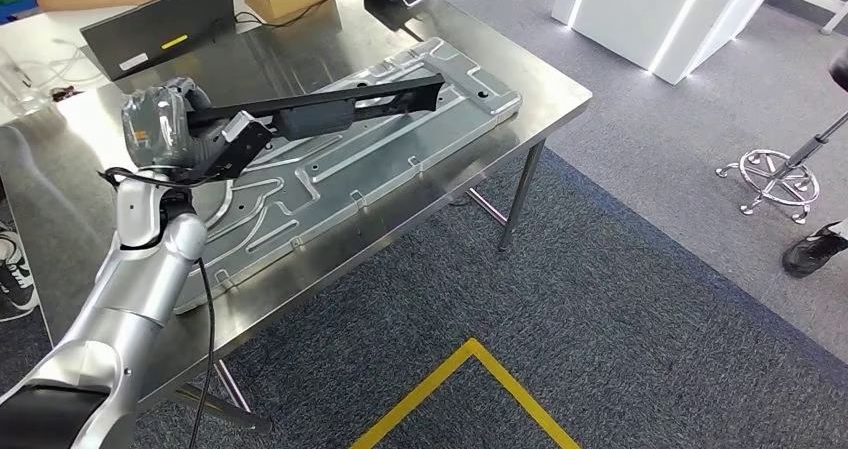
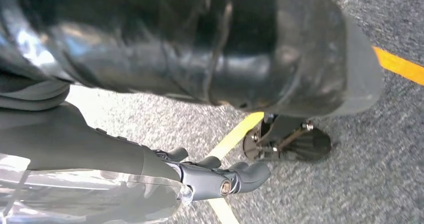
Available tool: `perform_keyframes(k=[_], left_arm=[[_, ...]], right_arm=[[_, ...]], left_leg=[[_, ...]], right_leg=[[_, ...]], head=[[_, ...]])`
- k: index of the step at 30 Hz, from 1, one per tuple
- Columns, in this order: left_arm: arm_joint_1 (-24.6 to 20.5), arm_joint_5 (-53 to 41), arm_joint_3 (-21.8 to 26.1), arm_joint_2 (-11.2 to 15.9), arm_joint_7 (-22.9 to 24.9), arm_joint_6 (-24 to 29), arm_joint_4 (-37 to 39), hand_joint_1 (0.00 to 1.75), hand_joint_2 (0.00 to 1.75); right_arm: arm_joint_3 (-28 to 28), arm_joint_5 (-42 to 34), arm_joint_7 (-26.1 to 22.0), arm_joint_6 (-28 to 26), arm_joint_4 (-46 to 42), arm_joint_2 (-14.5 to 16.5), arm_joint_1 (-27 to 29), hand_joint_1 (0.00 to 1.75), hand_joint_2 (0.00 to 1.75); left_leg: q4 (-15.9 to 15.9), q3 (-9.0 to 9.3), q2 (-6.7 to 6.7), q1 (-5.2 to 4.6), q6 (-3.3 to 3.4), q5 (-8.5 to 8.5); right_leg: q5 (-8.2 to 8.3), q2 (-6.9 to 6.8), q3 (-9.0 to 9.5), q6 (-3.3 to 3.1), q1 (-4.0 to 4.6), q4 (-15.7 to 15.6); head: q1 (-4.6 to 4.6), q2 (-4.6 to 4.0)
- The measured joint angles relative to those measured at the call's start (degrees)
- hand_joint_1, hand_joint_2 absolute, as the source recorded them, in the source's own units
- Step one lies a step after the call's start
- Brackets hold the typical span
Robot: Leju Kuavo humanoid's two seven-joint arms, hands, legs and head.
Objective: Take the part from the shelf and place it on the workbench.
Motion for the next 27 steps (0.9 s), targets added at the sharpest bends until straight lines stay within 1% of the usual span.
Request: perform_keyframes(k=[3, 5, 10, 12, 17, 22, 27], left_arm=[[-0.79, 0.19, -0.48, -1.18, 0.00, 0.08, 2.77, 1.75, 1.75], [-1.00, 0.19, -0.62, -1.77, 0.00, 0.10, 3.92, 1.75, 1.75], [-1.43, 0.59, -0.68, -2.50, -0.01, 0.01, 5.53, 1.75, 1.75], [-1.77, 0.82, -0.83, -2.91, 0.04, -0.44, 6.50, 1.75, 1.75], [-2.85, 1.12, -1.79, -4.29, 0.75, -1.54, 10.41, 1.75, 1.75], [-3.44, 1.61, -2.21, -4.71, 0.28, -2.09, 13.02, 1.75, 1.75], [-3.91, 1.53, -3.49, -5.06, 0.92, -5.72, 15.00, 1.75, 1.75]], right_arm=[[-0.05, -0.07, -0.10, 0.00, 0.00, 0.02, 0.01, 0.00, 0.00], [-0.13, -0.08, -0.19, 0.00, 0.00, 0.02, 0.02, 0.00, 0.00], [-0.41, -0.07, -0.21, -0.02, 0.00, 0.03, 0.04, 0.00, 0.00], [-0.47, -0.05, -0.08, -0.06, 0.00, 0.03, 0.04, 0.00, 0.00], [-0.84, -0.15, 0.39, -0.09, 0.00, 0.04, 0.05, 0.00, 0.00], [-0.91, -0.15, 0.47, -0.08, 0.00, 0.09, 0.05, 0.00, 0.00], [-0.93, -0.15, 0.47, -0.01, 0.00, 0.11, 0.05, 0.00, 0.00]], left_leg=[[0.02, -0.08, 0.05, -0.12, 0.32, 0.03], [0.04, -0.12, 0.08, -0.17, 0.41, 0.04], [0.10, -0.18, 0.12, -0.23, 0.57, 0.07], [0.10, -0.19, 0.12, -0.23, 0.60, 0.09], [0.09, -0.19, 0.07, -0.20, 0.67, 0.17], [0.07, -0.19, -0.13, -0.19, 0.70, 0.30], [0.06, -0.18, -0.40, -0.19, 0.82, 0.46]], right_leg=[[0.28, 0.03, 0.06, 0.46, -0.11, -0.27], [0.40, 0.07, 0.04, 0.69, -0.15, -0.35], [0.48, 0.10, -0.03, 1.65, -0.21, -0.44], [0.49, 0.10, -0.06, 1.82, -0.18, -0.43], [0.45, 0.01, -0.07, 1.88, -0.05, -0.30], [0.35, -0.14, -0.10, 1.96, -0.04, -0.14], [0.35, -0.42, -0.07, 1.99, -0.06, -0.10]], head=[[0.00, 0.01], [0.00, 0.01], [-0.01, 0.01], [-0.01, 0.00], [-0.02, 0.00], [-0.02, 0.01], [-0.02, 0.00]])
